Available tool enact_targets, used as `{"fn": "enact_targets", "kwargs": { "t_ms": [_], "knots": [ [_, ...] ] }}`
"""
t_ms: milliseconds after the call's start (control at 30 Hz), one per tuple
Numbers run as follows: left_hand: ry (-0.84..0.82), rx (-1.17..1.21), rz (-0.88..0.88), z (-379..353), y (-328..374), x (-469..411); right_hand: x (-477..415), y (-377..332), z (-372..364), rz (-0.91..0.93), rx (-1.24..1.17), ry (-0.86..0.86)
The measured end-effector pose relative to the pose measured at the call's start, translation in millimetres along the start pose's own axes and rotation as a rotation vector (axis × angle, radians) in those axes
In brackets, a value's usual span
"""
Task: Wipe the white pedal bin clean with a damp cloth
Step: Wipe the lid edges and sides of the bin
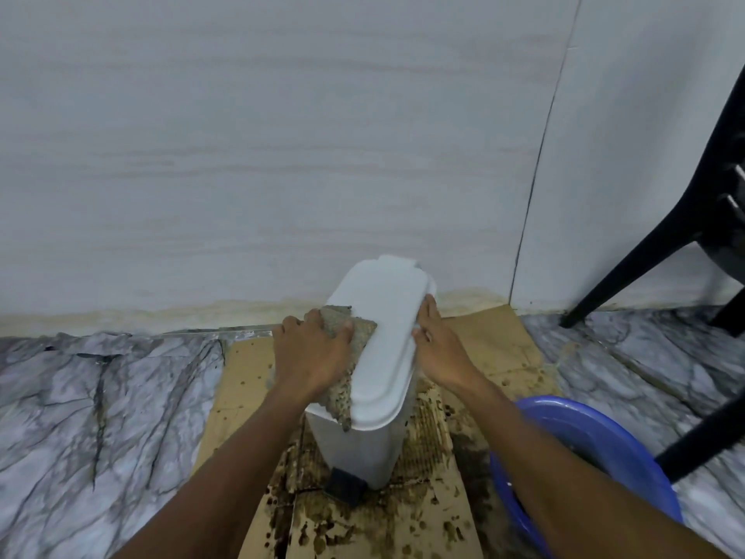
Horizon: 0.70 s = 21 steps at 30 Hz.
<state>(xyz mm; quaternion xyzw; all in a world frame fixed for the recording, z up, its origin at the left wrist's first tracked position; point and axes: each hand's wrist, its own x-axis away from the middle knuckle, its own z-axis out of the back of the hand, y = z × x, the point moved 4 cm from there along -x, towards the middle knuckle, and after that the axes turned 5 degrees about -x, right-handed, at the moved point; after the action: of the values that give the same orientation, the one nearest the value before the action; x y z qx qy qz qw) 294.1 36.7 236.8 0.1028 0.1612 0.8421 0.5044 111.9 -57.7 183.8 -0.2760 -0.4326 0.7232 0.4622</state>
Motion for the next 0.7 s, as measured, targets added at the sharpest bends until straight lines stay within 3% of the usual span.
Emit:
{"fn": "enact_targets", "kwargs": {
  "t_ms": [133, 300, 467, 600, 700],
  "knots": [
    [0.021, 0.028, -0.035, -1.3, 5.8, 16.3, -25.1, -5.6, 8.0, 0.027, 0.113, -0.093],
    [0.063, 0.113, -0.064, -7.2, -6.2, 16.8, 18.0, -26.1, -10.4, 0.163, 0.133, 0.072],
    [0.07, 0.135, -0.165, -15.7, -17.4, 23.2, 79.9, -27.1, -35.3, 0.502, 0.385, -0.135],
    [0.063, 0.104, -0.285, -22.6, -21.9, 26.4, 81.5, -14.7, -37.4, 0.467, 0.367, -0.029],
    [0.093, 0.112, -0.341, -24.9, -24.3, 28.1, 75.6, -23.2, -33.4, 0.351, 0.411, -0.065]
  ]
}}
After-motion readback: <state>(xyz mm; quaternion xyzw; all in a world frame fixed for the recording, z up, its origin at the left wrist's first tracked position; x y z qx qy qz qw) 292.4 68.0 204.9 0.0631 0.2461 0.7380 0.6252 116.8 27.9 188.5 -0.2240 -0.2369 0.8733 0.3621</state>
